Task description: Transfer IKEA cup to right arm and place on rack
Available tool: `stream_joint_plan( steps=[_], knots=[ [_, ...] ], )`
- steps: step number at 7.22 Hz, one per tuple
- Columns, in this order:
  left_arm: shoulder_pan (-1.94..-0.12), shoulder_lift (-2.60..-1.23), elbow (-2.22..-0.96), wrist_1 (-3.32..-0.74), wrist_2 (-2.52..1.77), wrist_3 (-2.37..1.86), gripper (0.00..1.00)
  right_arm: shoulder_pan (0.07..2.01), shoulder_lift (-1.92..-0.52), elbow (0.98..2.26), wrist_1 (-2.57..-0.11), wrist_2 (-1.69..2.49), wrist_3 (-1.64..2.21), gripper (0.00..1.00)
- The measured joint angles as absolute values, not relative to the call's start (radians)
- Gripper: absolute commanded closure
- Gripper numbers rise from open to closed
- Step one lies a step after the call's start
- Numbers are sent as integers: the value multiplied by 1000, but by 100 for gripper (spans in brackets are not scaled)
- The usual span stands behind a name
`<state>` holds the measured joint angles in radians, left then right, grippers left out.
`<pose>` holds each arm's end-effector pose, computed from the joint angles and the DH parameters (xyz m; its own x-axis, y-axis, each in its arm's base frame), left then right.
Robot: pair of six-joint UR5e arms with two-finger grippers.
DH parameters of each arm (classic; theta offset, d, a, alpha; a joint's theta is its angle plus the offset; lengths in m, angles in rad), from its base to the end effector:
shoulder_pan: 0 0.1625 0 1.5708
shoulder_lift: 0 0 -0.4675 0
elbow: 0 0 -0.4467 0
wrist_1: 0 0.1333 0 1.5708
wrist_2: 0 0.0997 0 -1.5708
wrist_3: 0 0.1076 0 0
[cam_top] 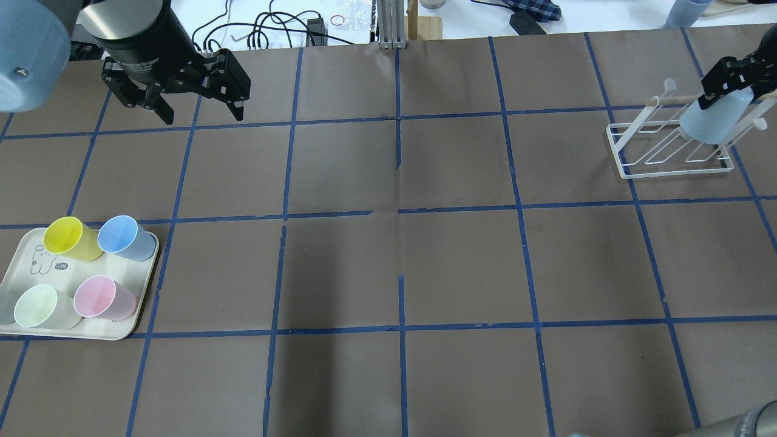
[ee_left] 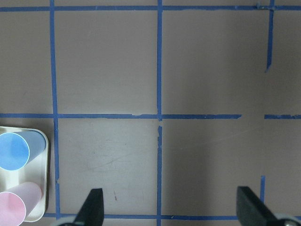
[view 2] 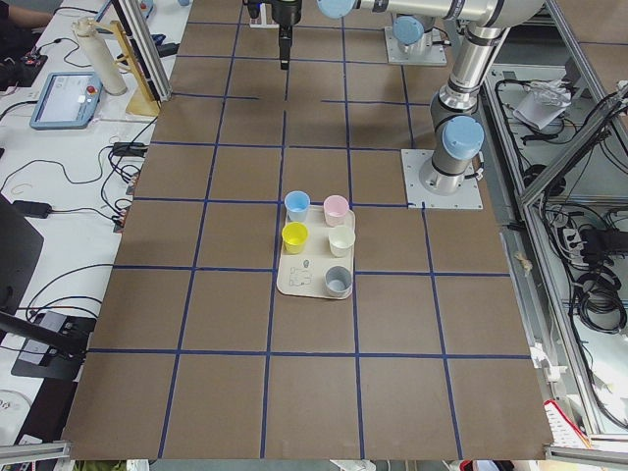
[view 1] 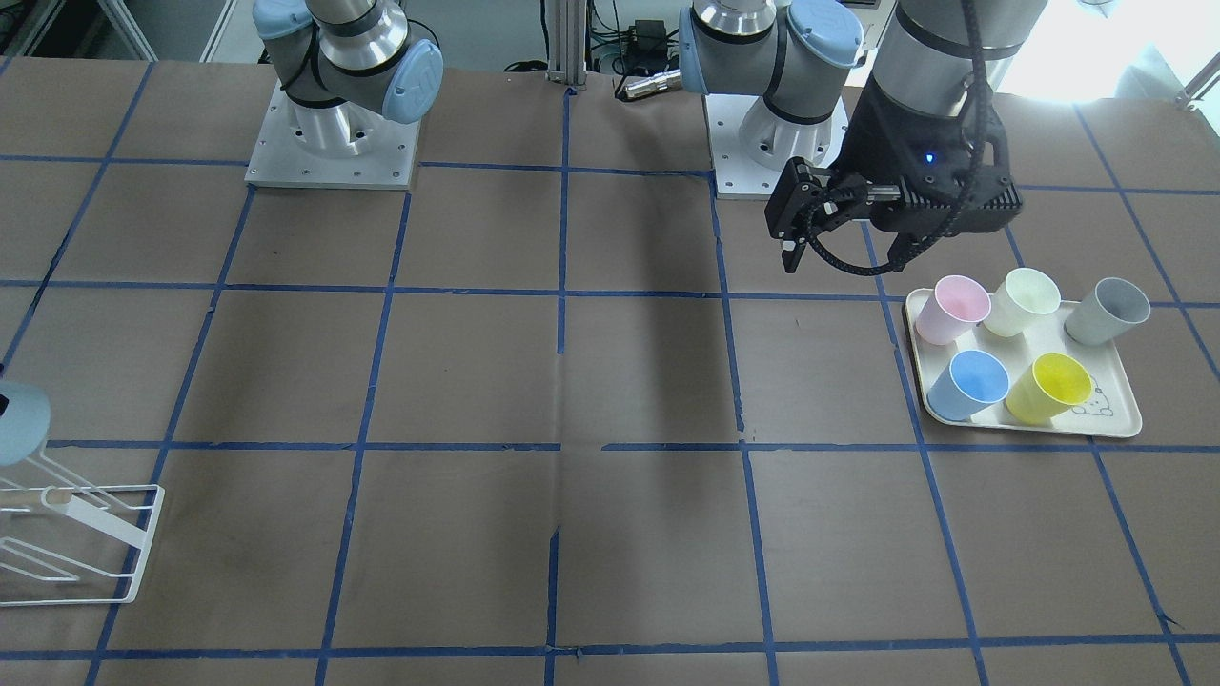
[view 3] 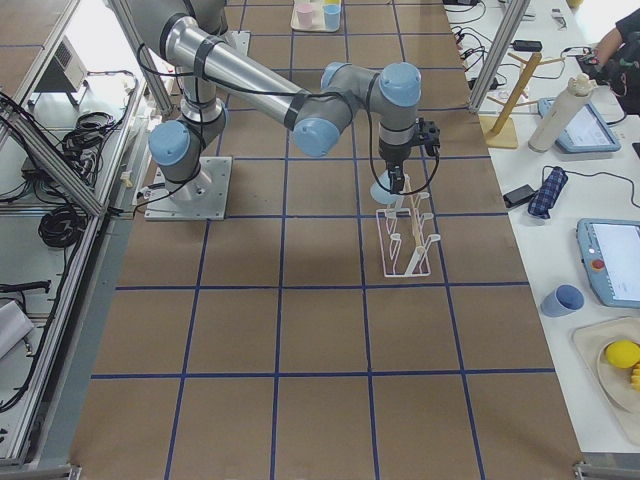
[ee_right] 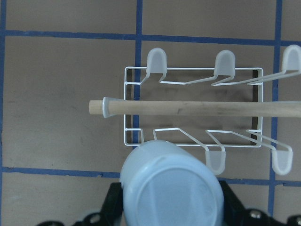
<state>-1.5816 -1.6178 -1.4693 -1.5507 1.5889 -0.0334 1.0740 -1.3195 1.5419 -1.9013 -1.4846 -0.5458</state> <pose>-0.1376 -0.5740 0.5540 -0.9996 -0.0239 -0.0156 -0.0226 0.9969 -0.0751 -0.1905 -0.6505 0.4210 -0.9983 -0.0548 -0.0171 -0.0520 0.9893 -0.1366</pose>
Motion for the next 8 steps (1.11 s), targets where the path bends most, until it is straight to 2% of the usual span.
stream_joint_plan(
  steps=[3,4,5,6,7,8],
  knots=[
    [-1556,-1620,-1464,-1548,1588,-32,0,1080,-1292,1547,-1922,-1480,-545,79],
    [-1550,-1624,-1454,-1548,1588,-32,0,1087,-1283,1551,-1926,-1479,-544,75],
    [-1547,-1631,-1441,-1554,1585,-33,0,1097,-1273,1555,-1933,-1479,-542,40],
    [-1546,-1636,-1429,-1565,1582,-32,0,1104,-1264,1556,-1942,-1479,-545,27],
    [-1544,-1641,-1422,-1578,1579,-24,0,1106,-1257,1557,-1950,-1480,-556,0],
    [-1542,-1645,-1419,-1597,1573,-10,0,1107,-1251,1557,-1959,-1480,-568,0]
  ],
)
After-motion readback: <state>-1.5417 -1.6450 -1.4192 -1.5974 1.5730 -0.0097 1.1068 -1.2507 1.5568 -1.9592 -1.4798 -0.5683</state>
